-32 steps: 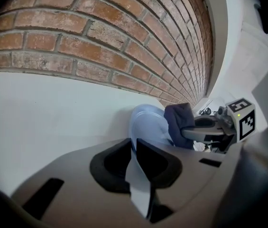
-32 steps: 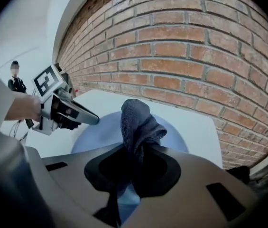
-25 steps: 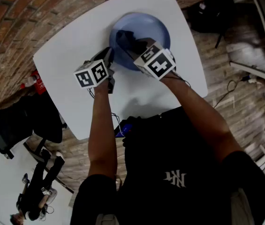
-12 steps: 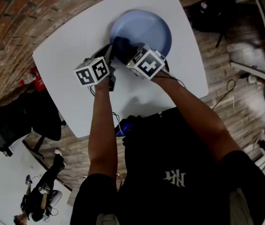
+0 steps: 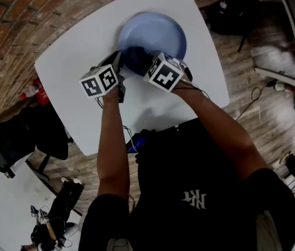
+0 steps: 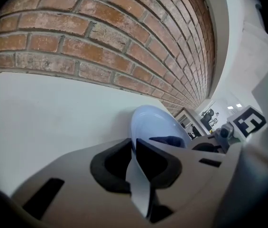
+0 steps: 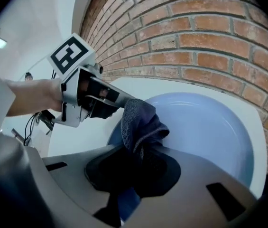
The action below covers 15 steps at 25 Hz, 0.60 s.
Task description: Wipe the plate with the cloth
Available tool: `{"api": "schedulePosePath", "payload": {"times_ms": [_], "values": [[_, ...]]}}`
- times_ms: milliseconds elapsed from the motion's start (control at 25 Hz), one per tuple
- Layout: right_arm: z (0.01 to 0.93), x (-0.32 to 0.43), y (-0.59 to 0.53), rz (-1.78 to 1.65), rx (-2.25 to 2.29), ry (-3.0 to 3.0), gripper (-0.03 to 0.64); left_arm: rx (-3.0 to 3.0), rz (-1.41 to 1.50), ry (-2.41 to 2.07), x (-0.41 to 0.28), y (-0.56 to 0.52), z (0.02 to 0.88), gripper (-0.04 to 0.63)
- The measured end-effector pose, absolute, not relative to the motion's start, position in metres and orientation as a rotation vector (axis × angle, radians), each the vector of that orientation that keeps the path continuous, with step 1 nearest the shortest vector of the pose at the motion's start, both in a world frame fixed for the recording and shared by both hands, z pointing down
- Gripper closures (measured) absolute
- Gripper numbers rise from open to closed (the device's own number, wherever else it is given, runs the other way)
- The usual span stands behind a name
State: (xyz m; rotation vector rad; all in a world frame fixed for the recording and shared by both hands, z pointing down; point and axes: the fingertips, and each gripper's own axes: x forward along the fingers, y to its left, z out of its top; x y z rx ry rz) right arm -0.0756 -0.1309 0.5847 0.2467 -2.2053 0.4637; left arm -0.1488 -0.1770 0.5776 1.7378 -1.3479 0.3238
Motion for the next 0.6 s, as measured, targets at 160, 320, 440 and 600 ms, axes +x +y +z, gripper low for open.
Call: {"api": "schedulePosePath", "payload": {"times_ms": [160,320,440,600], "values": [[0.583,-0.06,-0.13,0.332,0.195,-2.164,0.537,1.731,0.324,-1.351,-0.151,-0.177,0.579,0.561],[0.583,-0.044,-0.131,0.283,0.172,-2.127,0.537,1.732,0.33,-1.351,-0.15,-0.178,0.579,0.561],[0.58,-0.032,-0.135,0.25,0.177,-2.102,0.537,1.73,0.331,-1.352,-0.151,-0.177,0.578,0.561],[0.583,-0.014,-0.143,0.218,0.196,-2.075,0.537,1.73,0.332,-1.354,-0.15,-0.177,0.579,0.561]]}}
